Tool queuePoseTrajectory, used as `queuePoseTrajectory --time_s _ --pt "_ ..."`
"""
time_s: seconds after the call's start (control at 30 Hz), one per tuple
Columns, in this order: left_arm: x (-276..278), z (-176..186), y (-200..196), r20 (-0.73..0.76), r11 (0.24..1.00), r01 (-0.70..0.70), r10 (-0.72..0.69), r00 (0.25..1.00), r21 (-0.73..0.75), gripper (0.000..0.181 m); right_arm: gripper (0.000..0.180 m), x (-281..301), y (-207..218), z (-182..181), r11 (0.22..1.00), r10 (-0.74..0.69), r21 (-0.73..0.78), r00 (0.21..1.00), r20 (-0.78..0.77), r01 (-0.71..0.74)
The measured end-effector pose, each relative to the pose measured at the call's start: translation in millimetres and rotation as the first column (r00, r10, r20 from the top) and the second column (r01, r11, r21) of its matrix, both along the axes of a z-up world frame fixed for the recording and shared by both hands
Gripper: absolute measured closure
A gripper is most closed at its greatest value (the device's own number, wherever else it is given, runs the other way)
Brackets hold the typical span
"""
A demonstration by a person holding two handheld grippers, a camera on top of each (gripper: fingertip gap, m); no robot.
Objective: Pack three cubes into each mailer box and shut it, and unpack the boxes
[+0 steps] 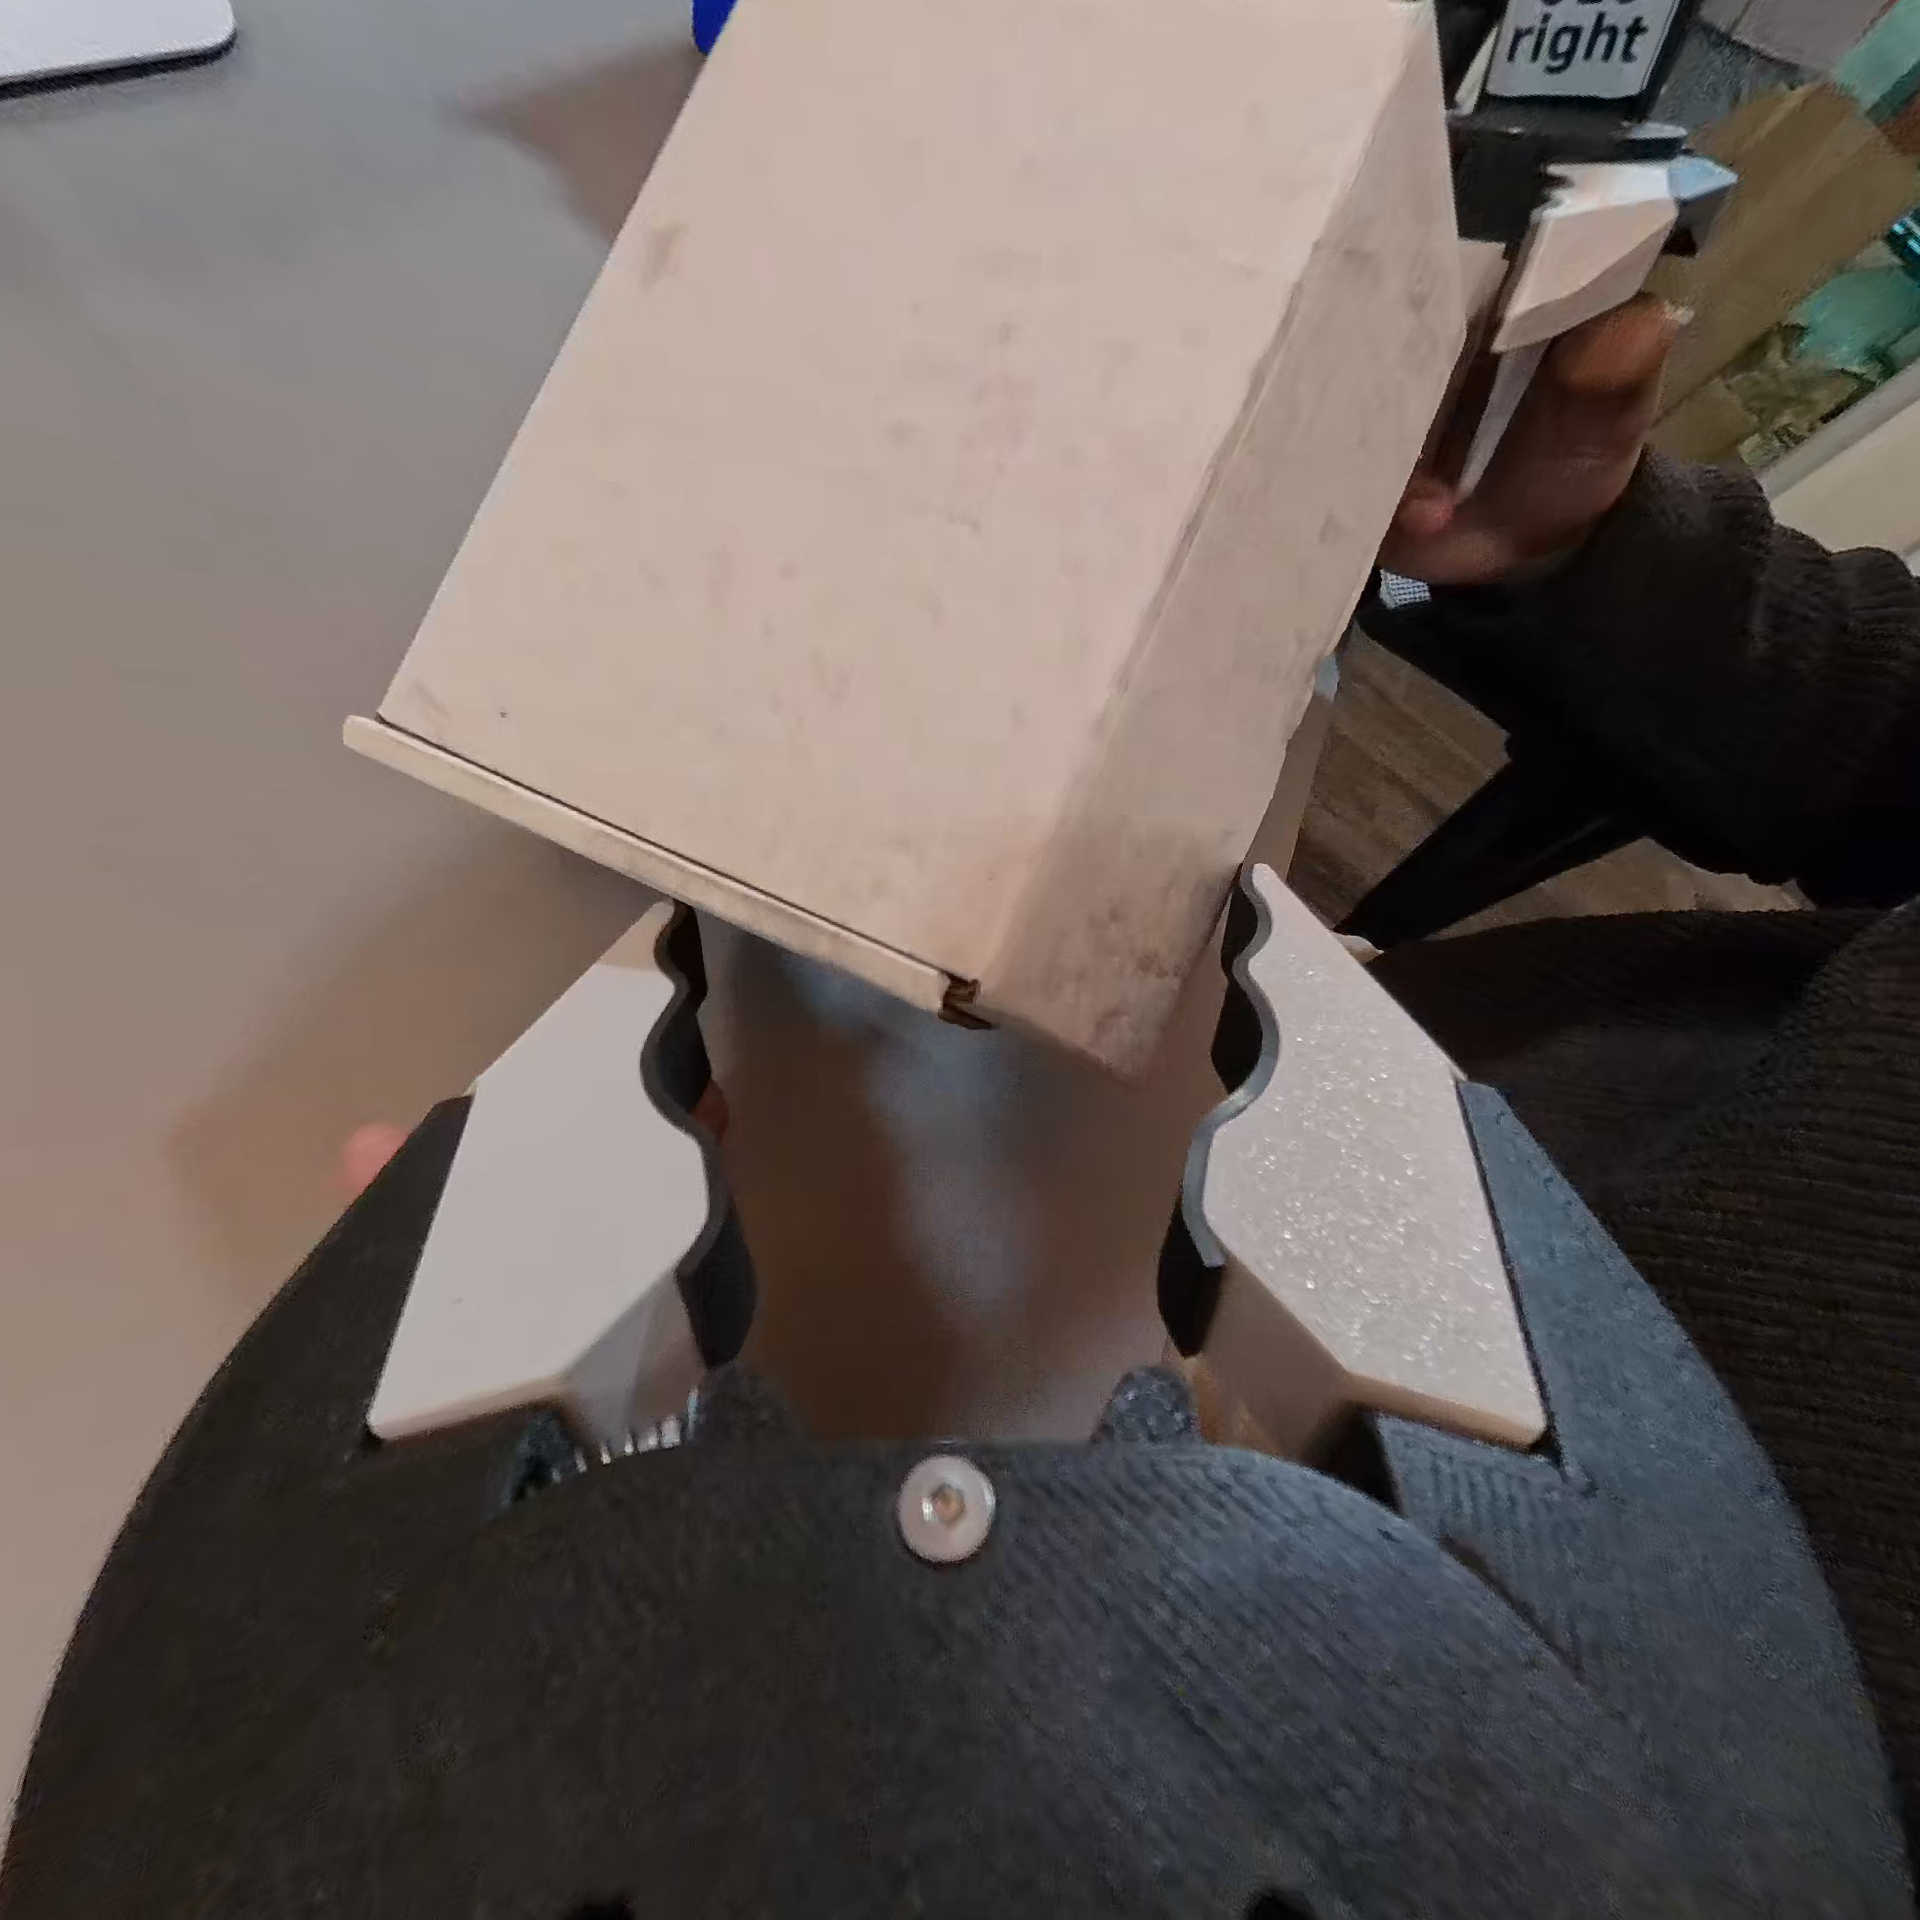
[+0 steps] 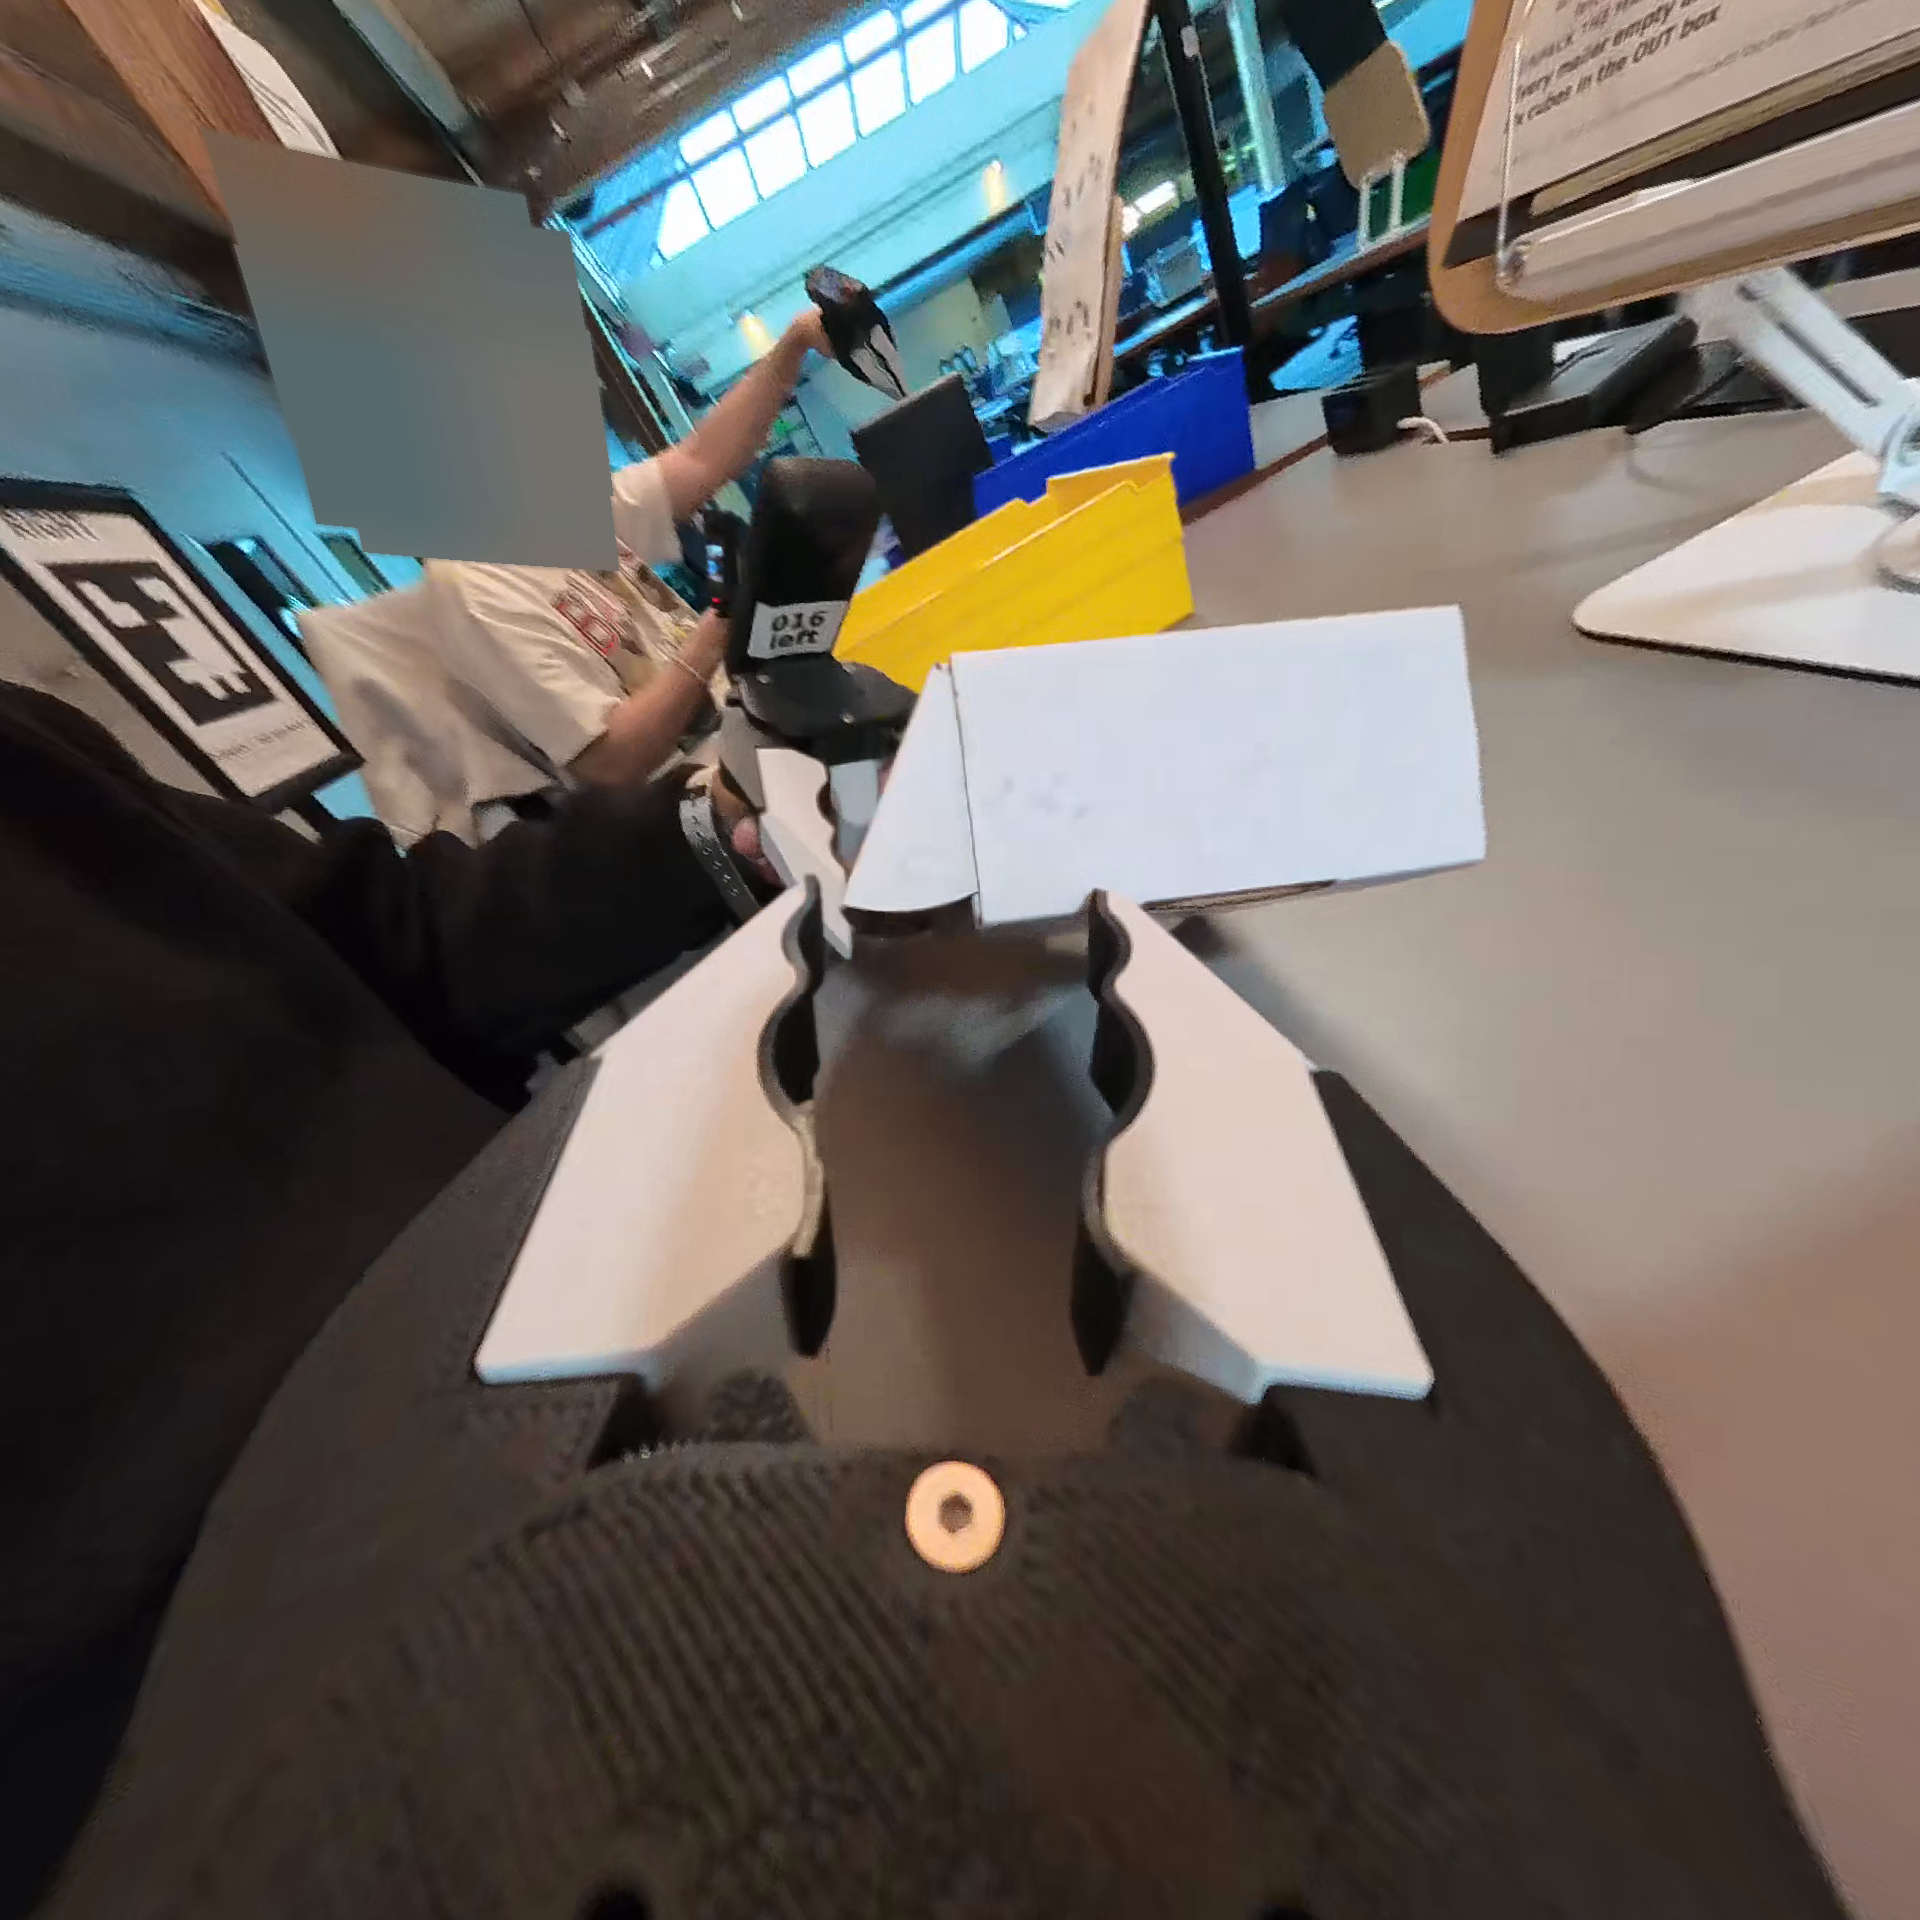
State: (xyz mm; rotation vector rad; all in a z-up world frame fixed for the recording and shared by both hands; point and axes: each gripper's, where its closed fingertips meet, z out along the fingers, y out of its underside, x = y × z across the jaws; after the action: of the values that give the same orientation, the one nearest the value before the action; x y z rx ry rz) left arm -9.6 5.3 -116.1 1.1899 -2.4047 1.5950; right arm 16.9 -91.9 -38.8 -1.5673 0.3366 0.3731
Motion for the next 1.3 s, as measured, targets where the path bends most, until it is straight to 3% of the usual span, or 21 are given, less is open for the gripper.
queuePoseTrajectory --time_s 0.17,0.6,0.73,0.97,1.3 --pt "0.6 -1.9 -0.3 0.009 1.0 0.0 0.0 1.0 0.009 0.082 0.124 -0.8 0.1 -0.8 1.0 -0.001 -0.015 0.999 0.035 0.002" --pt "-0.4 -4.5 0.5 0.016 1.0 0.006 -0.007 1.0 0.027 0.083 0.134 1.1 1.3 -4.5 0.999 -0.018 -0.044 0.997 0.07 0.021" --pt "-2.2 -10.4 0.7 0.022 0.998 0.022 -0.024 0.999 0.066 0.089 0.15 0.1 0.5 -4.3 0.999 -0.015 -0.051 0.996 0.085 0.02" --pt "-9.0 -18.3 -6.9 0.031 0.991 0.077 -0.08 0.996 0.106 0.104 0.161 0.6 -0.2 -3.1 0.999 -0.013 -0.04 0.996 0.085 0.017" --pt "-4.2 -23.7 -8.9 0.128 0.973 0.052 -0.083 0.988 0.223 0.105 0.14 4.7 7.2 -26.9 0.984 -0.04 -0.17 0.992 0.117 0.06"
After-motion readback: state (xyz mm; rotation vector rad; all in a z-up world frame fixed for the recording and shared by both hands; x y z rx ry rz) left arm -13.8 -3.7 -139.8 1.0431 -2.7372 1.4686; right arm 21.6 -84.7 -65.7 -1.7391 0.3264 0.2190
